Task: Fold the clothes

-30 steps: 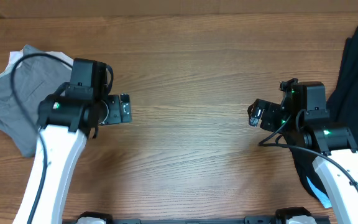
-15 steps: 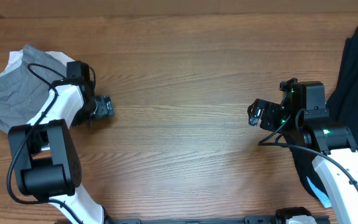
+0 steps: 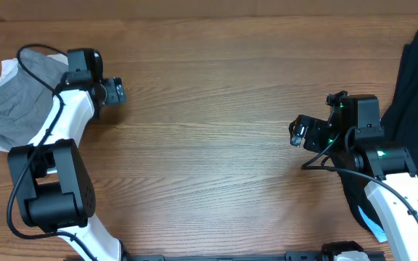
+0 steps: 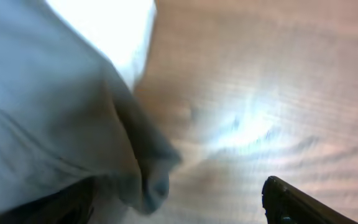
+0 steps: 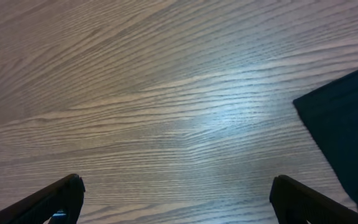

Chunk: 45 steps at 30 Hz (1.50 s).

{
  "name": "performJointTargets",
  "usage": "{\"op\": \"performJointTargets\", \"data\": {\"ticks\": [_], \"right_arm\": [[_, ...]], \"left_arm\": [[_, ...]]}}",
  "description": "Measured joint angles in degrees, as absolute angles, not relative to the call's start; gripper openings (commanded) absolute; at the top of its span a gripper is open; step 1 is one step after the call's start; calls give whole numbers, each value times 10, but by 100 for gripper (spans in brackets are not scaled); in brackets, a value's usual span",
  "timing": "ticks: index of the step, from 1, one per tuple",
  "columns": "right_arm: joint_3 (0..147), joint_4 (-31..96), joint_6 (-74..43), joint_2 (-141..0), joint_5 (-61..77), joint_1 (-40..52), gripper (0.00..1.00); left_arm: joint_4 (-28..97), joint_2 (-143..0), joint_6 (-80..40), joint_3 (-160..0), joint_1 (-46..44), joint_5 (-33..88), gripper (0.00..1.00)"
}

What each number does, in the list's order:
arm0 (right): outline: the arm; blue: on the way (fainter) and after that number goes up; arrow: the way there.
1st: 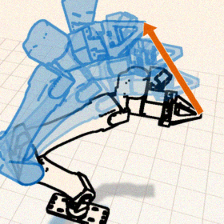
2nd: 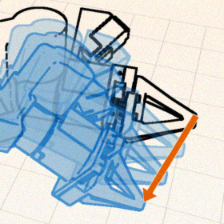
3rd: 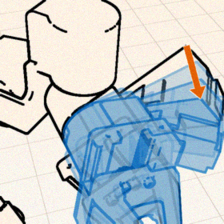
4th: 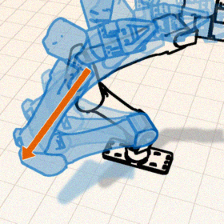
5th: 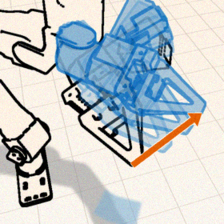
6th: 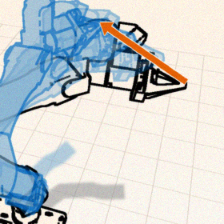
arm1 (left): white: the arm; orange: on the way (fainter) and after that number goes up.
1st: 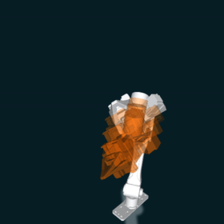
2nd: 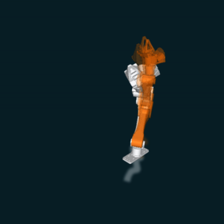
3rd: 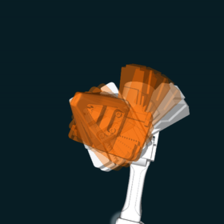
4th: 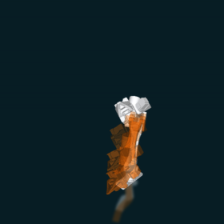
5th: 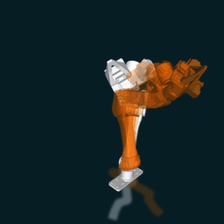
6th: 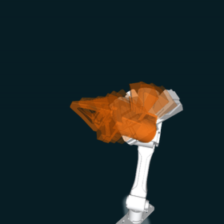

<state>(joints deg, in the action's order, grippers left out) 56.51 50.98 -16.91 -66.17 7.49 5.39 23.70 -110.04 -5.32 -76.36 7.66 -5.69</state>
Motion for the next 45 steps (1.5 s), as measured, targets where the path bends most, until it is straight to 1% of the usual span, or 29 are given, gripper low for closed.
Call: {"op": "performJointTargets", "data": {"ticks": [8, 19, 23, 28, 32, 33, 36, 39, 45], "right_arm": [[565, 506, -169, -662, 75, 54, 100], [565, 501, -169, -662, 75, 54, 100], [565, 502, -169, -662, 75, 54, 100], [565, 502, -169, -662, 75, 54, 100], [565, 502, -169, -662, 75, 54, 100], [565, 502, -169, -662, 75, 54, 100], [565, 502, -169, -662, 75, 54, 100], [565, 502, -169, -662, 75, 54, 100], [565, 500, -169, -662, 75, 54, 100]], "left_arm": [[216, -1100, -53, -769, 86, -67, 88], [257, -1100, -28, -776, 93, -49, 92], [250, -1101, -28, -776, 108, -47, 91], [222, -1146, -25, -780, 134, -39, 91], [173, -1166, -23, -780, 144, -34, 89], [156, -1166, -23, -780, 148, -34, 86], [117, -1166, -23, -781, 160, -34, 83], [94, -1166, -24, -781, 174, -35, 85], [56, -1166, -28, -781, 197, -37, 86]]}}
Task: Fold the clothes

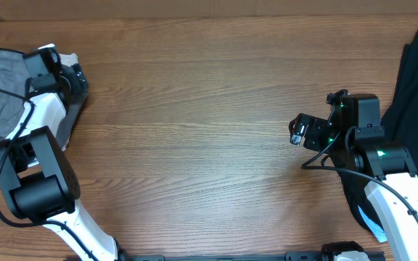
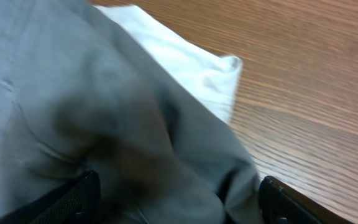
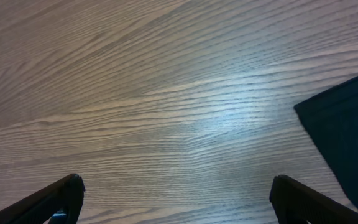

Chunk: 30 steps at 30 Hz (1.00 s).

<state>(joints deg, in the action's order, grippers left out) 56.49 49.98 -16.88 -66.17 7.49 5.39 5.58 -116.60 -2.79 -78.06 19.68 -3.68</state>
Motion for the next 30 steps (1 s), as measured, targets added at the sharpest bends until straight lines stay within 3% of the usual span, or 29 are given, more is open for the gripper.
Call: {"op": "performJointTargets", "data": {"ticks": [6, 14, 15, 18, 20, 30], "right_arm": [[565, 496, -169, -662, 75, 54, 100], [565, 496, -169, -662, 75, 54, 100], [565, 496, -169, -662, 75, 54, 100], [565, 494, -169, -662, 75, 54, 100], [565, 487, -169, -662, 75, 54, 100], [565, 452, -169, -707, 71, 54, 100]], "left_arm": [[45, -1166, -28, -781, 211, -37, 83], [88, -1166, -37, -799, 218, -5, 94], [107, -1165, -39, -811, 219, 8, 95], [158, -1150, -42, -843, 219, 30, 87], [209, -1117, -39, -879, 215, 40, 94], [489, -1008, -2, -925, 88, 53, 100]]}}
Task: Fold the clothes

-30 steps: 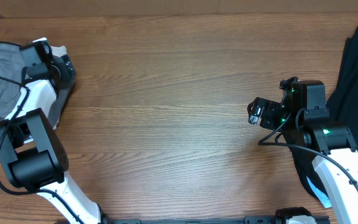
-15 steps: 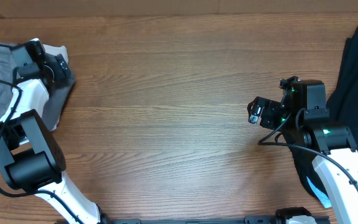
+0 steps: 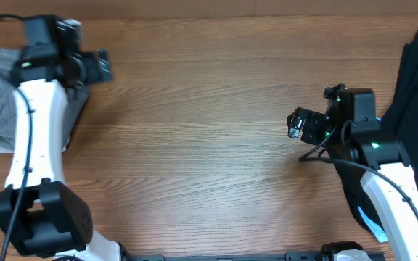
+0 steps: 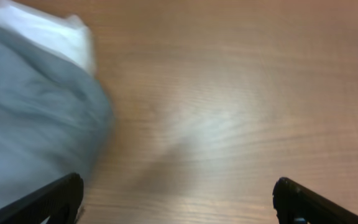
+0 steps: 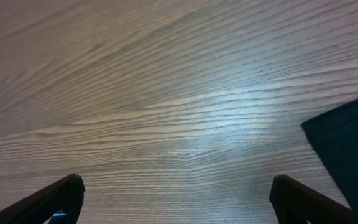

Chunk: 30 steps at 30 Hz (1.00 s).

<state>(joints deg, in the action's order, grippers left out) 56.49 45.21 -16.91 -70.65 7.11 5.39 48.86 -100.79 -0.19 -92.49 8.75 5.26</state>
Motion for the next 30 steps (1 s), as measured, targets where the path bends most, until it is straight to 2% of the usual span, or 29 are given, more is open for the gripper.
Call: {"op": "performJointTargets", "data": {"ticks": [6, 9, 12, 19, 23, 24, 30], "right_arm": [[574, 484, -163, -771, 57, 53, 100], [598, 533, -159, -775, 50, 47, 100], [619, 547, -157, -764, 40, 32, 100], [620, 574, -154, -682, 30, 19, 100], [610, 551, -152, -599, 18, 19, 100], [599, 540, -152, -566, 13, 19, 100], [490, 515, -168, -393, -31, 19, 100]], "left_arm": [[711, -1008, -11, -924, 11, 57, 100], [821, -1008, -29, -924, 6, 58, 100], [871, -1008, -44, -923, 3, 60, 100], [858, -953, -67, -900, -28, 58, 100], [777, -827, -85, -846, -38, 49, 100], [749, -784, -90, -825, -42, 47, 96], [631, -528, -118, -687, -49, 13, 100]]}}
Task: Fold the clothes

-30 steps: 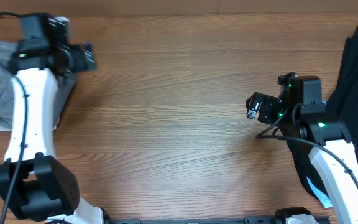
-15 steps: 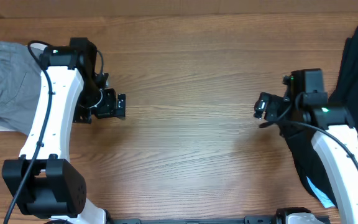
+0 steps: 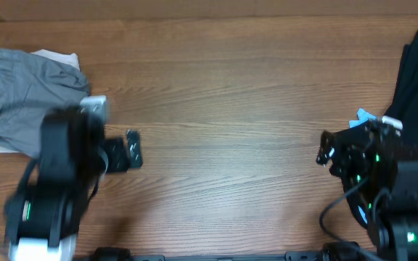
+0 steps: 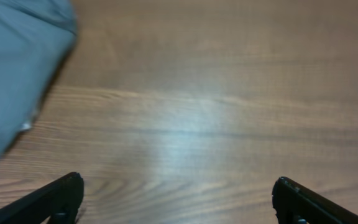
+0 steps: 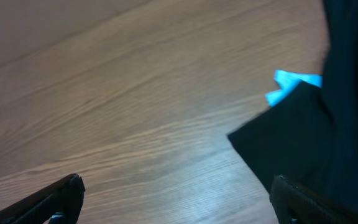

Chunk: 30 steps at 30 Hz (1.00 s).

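A crumpled grey garment [image 3: 27, 98] lies at the table's far left on a white cloth [image 3: 51, 56]; its edge shows in the left wrist view [image 4: 17, 56]. My left gripper [image 3: 133, 148] [image 4: 179, 205] hangs open over bare wood to the right of it, holding nothing. A black garment [image 3: 416, 80] [image 5: 319, 134] lies along the right edge, with a blue tag [image 3: 361, 116] [image 5: 291, 84] poking out. My right gripper [image 3: 325, 154] [image 5: 182, 205] is open and empty just left of the black cloth.
The wooden table [image 3: 223, 87] stretches between the two piles. Both arms [image 3: 56, 196] [image 3: 390, 188] stand near the front edge, the left one blurred.
The left gripper was up by the grey garment's top right corner; now it is lower and further right, off the cloth. The right gripper has shifted right and nearer the front edge, beside the black garment.
First the left gripper was beside the grey garment with grey cloth between its fingers. Then it was over the pile at the far left, cloth still between them. A second ago it was open over bare wood. Now both arms stand nearer the front edge, empty.
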{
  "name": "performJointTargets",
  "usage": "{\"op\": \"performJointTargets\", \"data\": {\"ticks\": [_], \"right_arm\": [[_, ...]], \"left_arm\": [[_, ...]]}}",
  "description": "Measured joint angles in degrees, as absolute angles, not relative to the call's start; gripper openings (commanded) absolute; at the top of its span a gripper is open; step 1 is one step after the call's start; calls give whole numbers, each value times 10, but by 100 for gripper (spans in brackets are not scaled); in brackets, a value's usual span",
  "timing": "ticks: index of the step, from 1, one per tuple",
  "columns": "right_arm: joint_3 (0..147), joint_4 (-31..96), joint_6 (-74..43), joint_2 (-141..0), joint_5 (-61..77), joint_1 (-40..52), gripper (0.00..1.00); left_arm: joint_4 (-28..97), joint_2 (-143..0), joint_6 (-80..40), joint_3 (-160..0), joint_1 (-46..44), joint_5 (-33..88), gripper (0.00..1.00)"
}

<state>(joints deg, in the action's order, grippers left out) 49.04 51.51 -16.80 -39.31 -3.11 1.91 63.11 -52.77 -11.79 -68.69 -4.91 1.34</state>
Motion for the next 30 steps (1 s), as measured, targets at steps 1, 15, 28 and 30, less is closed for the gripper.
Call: {"op": "performJointTargets", "data": {"ticks": [1, 15, 28, 30], "right_arm": [[483, 520, -171, -381, -37, 19, 100], [475, 537, -180, -368, -61, 19, 100], [475, 537, -171, -366, -64, 19, 100], [472, 521, -144, -354, -62, 19, 100]], "left_arm": [[621, -496, -119, -671, -49, 6, 100], [624, -384, -121, -623, -49, -37, 100], [634, -384, -121, -623, -49, -37, 100], [634, -384, -121, -623, -49, -37, 100]]}}
